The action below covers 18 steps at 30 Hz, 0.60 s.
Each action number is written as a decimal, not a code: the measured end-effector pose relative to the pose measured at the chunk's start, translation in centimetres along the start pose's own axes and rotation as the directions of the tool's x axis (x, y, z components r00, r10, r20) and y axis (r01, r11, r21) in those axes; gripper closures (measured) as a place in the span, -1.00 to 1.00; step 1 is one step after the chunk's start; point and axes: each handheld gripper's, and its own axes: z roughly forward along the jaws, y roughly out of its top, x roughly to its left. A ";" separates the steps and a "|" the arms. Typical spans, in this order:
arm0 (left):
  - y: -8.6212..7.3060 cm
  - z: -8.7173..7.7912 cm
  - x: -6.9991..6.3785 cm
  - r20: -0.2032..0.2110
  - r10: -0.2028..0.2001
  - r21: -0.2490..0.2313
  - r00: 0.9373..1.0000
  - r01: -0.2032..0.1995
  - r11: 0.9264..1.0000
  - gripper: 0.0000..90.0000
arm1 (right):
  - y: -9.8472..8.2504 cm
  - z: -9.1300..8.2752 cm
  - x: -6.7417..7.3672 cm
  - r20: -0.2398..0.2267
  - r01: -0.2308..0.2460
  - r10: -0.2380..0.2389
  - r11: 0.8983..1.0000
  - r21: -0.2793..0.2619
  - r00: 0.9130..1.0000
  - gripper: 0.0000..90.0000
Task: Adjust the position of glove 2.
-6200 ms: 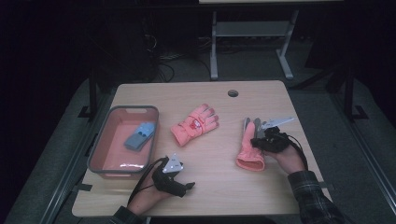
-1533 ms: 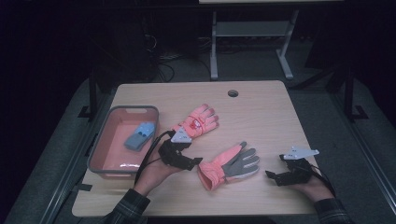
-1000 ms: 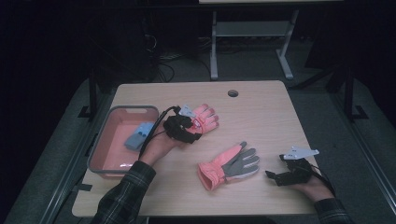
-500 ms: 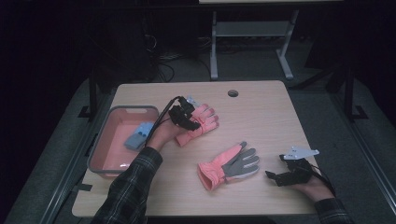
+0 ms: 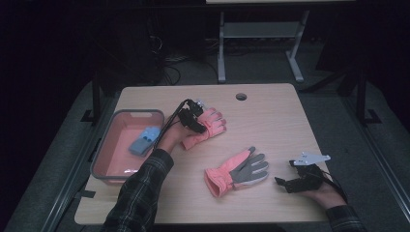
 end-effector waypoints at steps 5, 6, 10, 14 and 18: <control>0.0 0.5 -0.2 -0.016 -0.008 0.007 1.000 0.008 1.000 -0.10 | 0.0 0.0 0.0 -0.001 0.000 0.000 1.000 0.000 1.000 -0.79; 0.0 0.5 -0.1 -0.021 -0.009 0.007 1.000 0.010 1.000 -0.10 | 0.0 0.0 0.0 0.000 0.000 0.000 1.000 0.000 1.000 -0.79; 0.1 0.5 0.0 -0.054 -0.017 0.012 0.998 0.017 1.000 -0.26 | 0.0 0.0 0.0 -0.001 0.000 0.000 1.000 0.000 1.000 -0.79; -0.1 0.6 0.3 -0.027 -0.043 0.022 0.999 0.043 0.999 -0.23 | 0.0 0.0 0.0 0.000 0.000 0.000 1.000 0.000 1.000 -0.79; 0.0 0.6 0.1 -0.024 -0.042 0.037 0.999 0.043 0.998 0.00 | 0.0 0.0 0.0 0.000 0.000 0.000 1.000 0.000 1.000 -0.79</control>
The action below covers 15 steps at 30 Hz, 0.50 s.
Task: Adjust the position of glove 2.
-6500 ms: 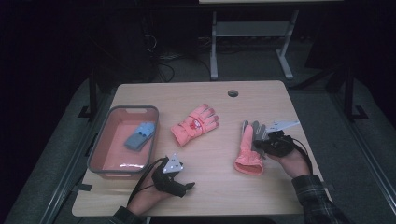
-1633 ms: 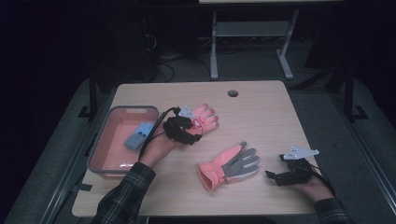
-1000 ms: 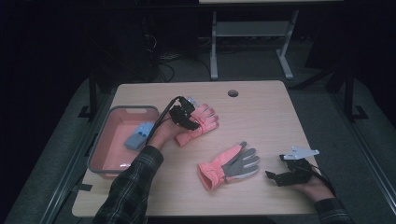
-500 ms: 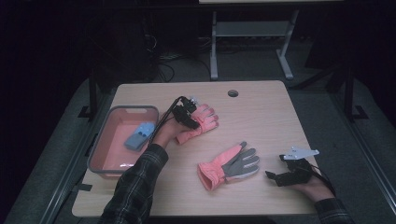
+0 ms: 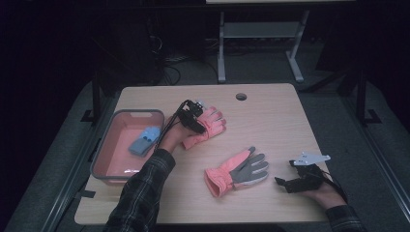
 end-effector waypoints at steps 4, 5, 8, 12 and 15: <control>0.0 -0.5 -0.1 0.002 -0.011 0.007 1.000 0.011 1.000 0.36 | 0.0 0.0 0.0 0.000 0.001 -0.001 1.000 0.000 1.000 -0.80; 0.0 -0.7 -0.1 0.004 -0.009 0.007 1.000 0.009 1.000 0.46 | 0.0 0.0 0.0 0.000 0.002 -0.002 1.000 0.000 1.000 -0.80; 0.0 -1.1 0.0 0.015 -0.021 0.011 1.000 0.021 1.000 0.68 | 0.0 0.0 0.0 0.000 0.002 -0.002 1.000 0.000 1.000 -0.80; 0.0 -1.6 0.1 0.038 -0.029 0.008 0.999 0.028 1.000 0.80 | 0.0 0.0 0.0 0.000 0.002 -0.002 1.000 0.000 1.000 -0.80; -0.1 -2.3 0.1 0.072 -0.035 0.002 0.997 0.035 0.999 0.82 | 0.0 0.0 0.0 0.000 0.002 -0.002 1.000 0.000 1.000 -0.80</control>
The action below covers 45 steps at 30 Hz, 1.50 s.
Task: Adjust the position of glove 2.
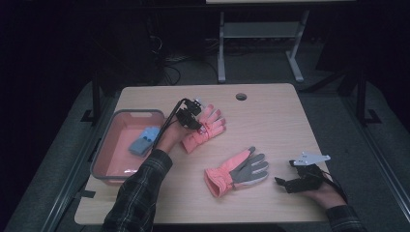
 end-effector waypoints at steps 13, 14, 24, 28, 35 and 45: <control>-0.7 -3.4 -0.9 0.124 0.014 -0.069 0.992 -0.006 0.998 0.84 | 0.0 0.0 0.0 0.000 -0.001 0.001 1.000 0.000 1.000 -0.80; -0.7 -3.8 -1.1 0.131 0.020 -0.076 0.991 -0.010 0.997 0.84 | 0.0 0.0 0.0 0.000 -0.001 0.001 1.000 0.000 1.000 -0.80; -0.5 -6.4 -3.8 0.196 0.067 -0.117 0.978 -0.044 0.992 0.84 | 0.0 0.0 0.0 0.000 -0.001 0.001 1.000 0.000 1.000 -0.80; -0.5 -7.1 -4.8 0.220 0.084 -0.127 0.972 -0.057 0.990 0.84 | 0.0 0.0 0.0 0.000 0.000 0.000 1.000 0.000 1.000 -0.80; -0.4 -7.8 -6.8 0.258 0.113 -0.135 0.959 -0.080 0.988 0.83 | 0.0 0.0 0.0 0.000 0.000 0.000 1.000 0.000 1.000 -0.80; -0.4 -7.4 -9.8 0.306 0.131 -0.136 0.943 -0.093 0.986 0.83 | 0.0 0.0 0.0 0.000 0.000 0.000 1.000 -0.001 1.000 -0.80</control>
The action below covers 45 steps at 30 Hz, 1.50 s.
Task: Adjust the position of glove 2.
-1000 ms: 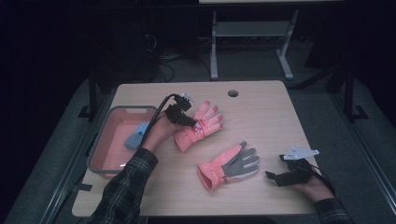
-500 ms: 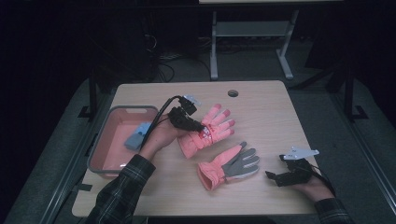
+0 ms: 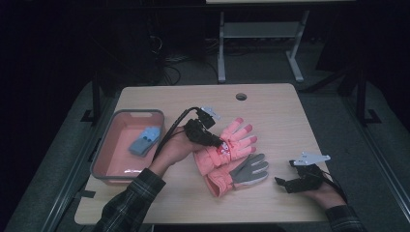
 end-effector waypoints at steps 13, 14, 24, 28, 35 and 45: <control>0.6 1.7 -2.6 0.031 0.036 0.031 0.999 -0.037 0.999 0.83 | 0.0 0.0 0.0 0.000 0.000 0.000 1.000 0.000 1.000 -0.80; 0.7 1.7 -2.7 0.033 0.039 0.034 0.999 -0.040 0.999 0.83 | 0.0 0.0 0.0 0.000 0.000 0.000 1.000 0.000 1.000 -0.80; 0.7 3.6 -3.4 0.039 0.042 0.066 0.998 -0.044 0.997 0.83 | 0.0 0.0 0.0 0.000 0.000 0.000 1.000 0.000 1.000 -0.80; 0.5 4.4 -3.6 0.044 0.044 0.077 0.998 -0.047 0.996 0.82 | 0.0 0.0 0.0 0.000 0.000 0.000 1.000 0.000 1.000 -0.80; 0.5 4.8 -4.0 0.043 0.050 0.064 0.998 -0.053 0.997 0.69 | 0.0 0.0 0.0 0.000 0.000 0.000 1.000 0.000 1.000 -0.80; 0.7 2.1 -3.6 0.035 0.069 -0.044 0.997 -0.067 0.997 0.00 | 0.0 0.0 0.0 0.005 0.000 0.000 1.000 0.001 1.000 -0.79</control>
